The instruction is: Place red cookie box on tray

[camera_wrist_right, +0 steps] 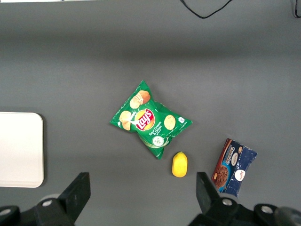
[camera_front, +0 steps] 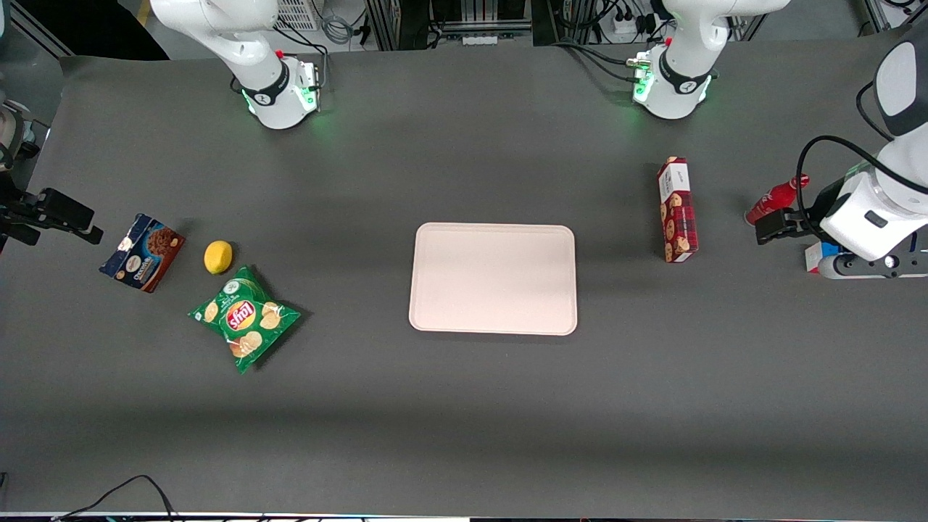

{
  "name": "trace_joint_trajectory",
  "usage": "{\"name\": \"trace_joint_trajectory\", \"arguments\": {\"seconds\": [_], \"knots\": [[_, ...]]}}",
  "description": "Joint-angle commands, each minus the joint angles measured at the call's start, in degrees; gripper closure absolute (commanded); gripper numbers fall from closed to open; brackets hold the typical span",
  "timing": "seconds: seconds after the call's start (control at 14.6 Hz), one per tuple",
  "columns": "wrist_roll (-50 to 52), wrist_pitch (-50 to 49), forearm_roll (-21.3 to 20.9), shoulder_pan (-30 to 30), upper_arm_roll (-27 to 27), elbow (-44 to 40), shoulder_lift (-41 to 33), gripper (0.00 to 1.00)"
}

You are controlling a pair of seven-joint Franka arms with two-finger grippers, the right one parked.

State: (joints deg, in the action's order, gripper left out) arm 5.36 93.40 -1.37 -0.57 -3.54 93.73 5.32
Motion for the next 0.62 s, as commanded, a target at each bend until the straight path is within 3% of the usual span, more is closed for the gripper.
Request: {"name": "trace_joint_trajectory", "arguments": {"seconds": [0.0,0.55], "knots": [[-0.8,0.8,-0.7,-0.8,0.6,4.9,-3.5,0.00],[-1.3,14.0,-0.7,-0.6,0.7,24.3,-12.4,0.00]]}}
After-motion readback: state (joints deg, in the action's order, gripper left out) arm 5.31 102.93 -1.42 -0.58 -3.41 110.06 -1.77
